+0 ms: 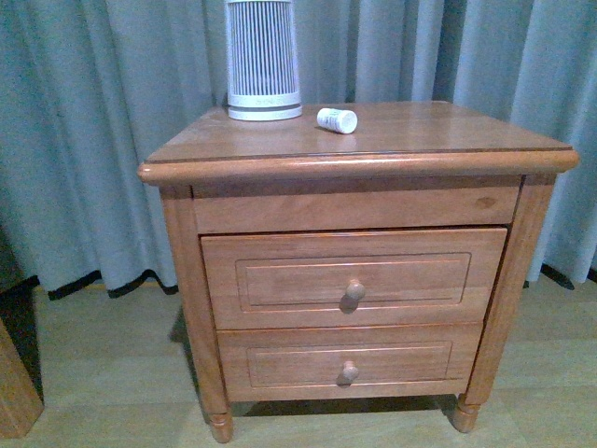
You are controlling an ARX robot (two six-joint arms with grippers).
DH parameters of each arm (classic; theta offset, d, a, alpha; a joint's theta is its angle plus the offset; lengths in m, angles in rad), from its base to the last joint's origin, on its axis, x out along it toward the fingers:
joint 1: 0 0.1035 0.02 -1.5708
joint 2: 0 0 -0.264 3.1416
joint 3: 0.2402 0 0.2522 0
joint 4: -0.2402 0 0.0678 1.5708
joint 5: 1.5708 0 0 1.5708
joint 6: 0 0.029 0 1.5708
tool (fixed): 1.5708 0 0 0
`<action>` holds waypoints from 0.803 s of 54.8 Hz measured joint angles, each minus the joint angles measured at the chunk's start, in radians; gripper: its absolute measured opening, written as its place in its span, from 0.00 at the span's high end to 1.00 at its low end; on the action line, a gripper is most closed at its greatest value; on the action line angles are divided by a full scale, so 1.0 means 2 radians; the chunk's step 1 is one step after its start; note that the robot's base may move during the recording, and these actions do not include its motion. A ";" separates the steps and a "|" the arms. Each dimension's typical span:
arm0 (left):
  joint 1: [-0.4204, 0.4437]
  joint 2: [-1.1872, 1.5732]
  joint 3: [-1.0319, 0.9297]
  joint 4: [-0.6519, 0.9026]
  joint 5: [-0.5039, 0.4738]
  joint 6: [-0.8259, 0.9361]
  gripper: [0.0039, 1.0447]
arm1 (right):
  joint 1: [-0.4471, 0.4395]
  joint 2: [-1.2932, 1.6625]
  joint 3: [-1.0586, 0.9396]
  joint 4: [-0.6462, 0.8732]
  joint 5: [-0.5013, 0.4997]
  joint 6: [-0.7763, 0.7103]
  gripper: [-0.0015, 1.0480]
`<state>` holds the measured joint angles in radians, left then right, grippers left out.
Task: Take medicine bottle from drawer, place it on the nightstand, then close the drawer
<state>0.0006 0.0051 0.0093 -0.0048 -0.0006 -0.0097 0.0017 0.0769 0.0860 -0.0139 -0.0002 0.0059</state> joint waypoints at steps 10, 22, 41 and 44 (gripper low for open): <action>0.000 0.000 0.000 0.000 0.000 0.000 0.06 | 0.000 -0.009 -0.011 0.002 0.000 0.000 0.97; 0.000 0.000 0.000 0.000 0.000 0.000 0.06 | 0.000 -0.030 -0.034 0.005 0.000 0.000 0.97; 0.000 0.000 0.000 0.000 0.000 0.000 0.06 | 0.000 -0.034 -0.035 0.005 0.000 -0.001 0.91; 0.000 0.000 0.000 0.000 0.000 0.000 0.06 | 0.000 -0.034 -0.035 0.005 0.000 -0.001 0.81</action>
<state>0.0006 0.0051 0.0093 -0.0048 -0.0006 -0.0097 0.0017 0.0082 0.0151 -0.0036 -0.0002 0.0032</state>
